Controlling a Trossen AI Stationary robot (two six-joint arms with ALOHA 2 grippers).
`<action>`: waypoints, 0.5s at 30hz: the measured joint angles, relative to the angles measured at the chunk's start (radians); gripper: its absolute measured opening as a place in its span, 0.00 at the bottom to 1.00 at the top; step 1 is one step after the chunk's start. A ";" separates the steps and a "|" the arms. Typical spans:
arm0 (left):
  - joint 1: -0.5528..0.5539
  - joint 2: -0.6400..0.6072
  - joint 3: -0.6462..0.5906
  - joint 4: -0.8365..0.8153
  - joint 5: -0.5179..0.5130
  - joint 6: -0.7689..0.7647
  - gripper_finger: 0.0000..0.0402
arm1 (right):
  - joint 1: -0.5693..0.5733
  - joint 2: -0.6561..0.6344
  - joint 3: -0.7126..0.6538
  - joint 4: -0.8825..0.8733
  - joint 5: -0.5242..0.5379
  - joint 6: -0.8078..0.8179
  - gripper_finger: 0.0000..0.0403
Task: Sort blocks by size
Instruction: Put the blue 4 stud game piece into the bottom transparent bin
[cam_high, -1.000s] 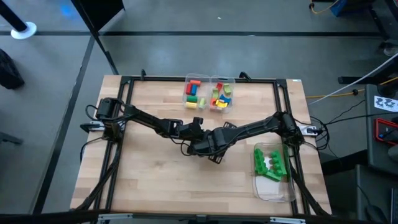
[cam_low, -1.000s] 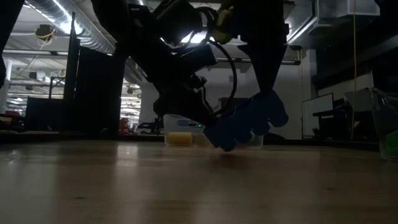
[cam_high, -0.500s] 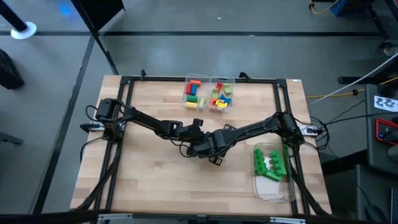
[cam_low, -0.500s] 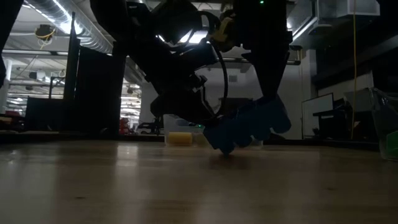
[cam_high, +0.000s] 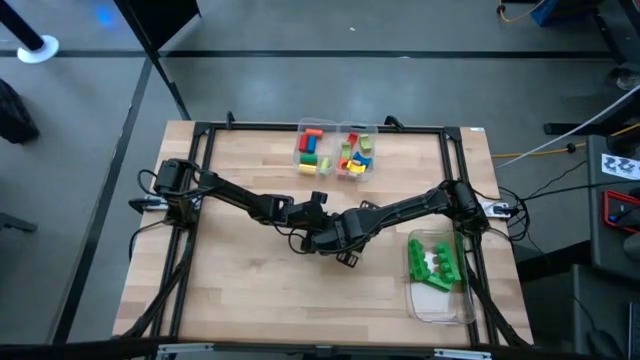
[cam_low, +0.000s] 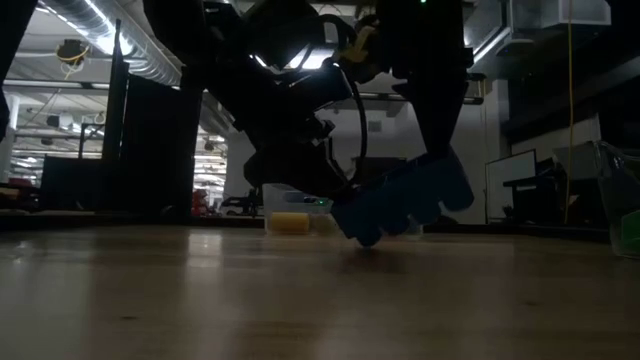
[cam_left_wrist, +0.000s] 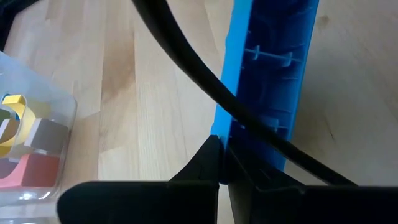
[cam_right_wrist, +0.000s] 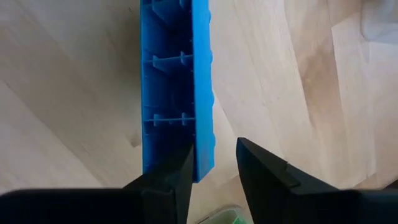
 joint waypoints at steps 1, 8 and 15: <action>0.000 0.000 0.000 0.000 0.000 -0.001 0.01 | 0.000 0.000 0.000 -0.001 0.007 0.000 0.30; 0.001 0.000 0.000 0.006 0.003 0.001 0.00 | -0.001 0.001 0.000 0.003 -0.038 0.002 0.30; 0.001 0.000 0.000 0.006 0.002 0.005 0.01 | -0.001 0.001 0.000 0.003 -0.043 0.002 0.12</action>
